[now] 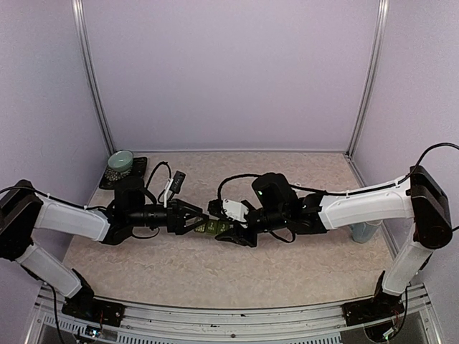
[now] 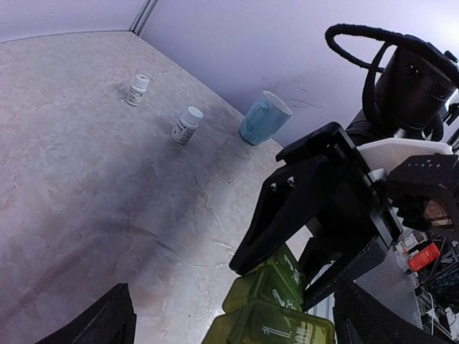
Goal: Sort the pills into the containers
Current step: Close the lid of the pill container.
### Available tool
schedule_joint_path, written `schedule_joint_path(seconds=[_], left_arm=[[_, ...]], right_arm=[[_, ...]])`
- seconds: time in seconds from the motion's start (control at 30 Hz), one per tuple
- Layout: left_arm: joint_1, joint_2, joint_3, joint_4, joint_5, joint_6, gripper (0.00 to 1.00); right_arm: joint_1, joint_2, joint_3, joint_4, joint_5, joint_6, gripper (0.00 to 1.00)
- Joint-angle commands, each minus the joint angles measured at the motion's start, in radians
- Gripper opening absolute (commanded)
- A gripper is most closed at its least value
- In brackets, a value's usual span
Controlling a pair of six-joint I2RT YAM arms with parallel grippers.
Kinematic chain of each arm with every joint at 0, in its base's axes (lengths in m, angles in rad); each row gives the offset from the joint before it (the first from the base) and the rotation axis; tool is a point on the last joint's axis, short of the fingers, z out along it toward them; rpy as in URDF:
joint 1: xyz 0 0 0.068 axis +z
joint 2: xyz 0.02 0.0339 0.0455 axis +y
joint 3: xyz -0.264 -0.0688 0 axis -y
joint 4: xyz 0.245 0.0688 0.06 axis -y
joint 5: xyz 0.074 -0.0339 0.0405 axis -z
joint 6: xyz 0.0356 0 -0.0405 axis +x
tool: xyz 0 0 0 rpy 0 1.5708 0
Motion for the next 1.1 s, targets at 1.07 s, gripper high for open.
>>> schedule_joint_path(seconds=[1.07], left_arm=[[-0.066,-0.051,0.093,-0.024,-0.283,-0.457,0.99]], right_arm=[[0.001,-0.065,-0.016,0.06,0.243,-0.019,0.11]])
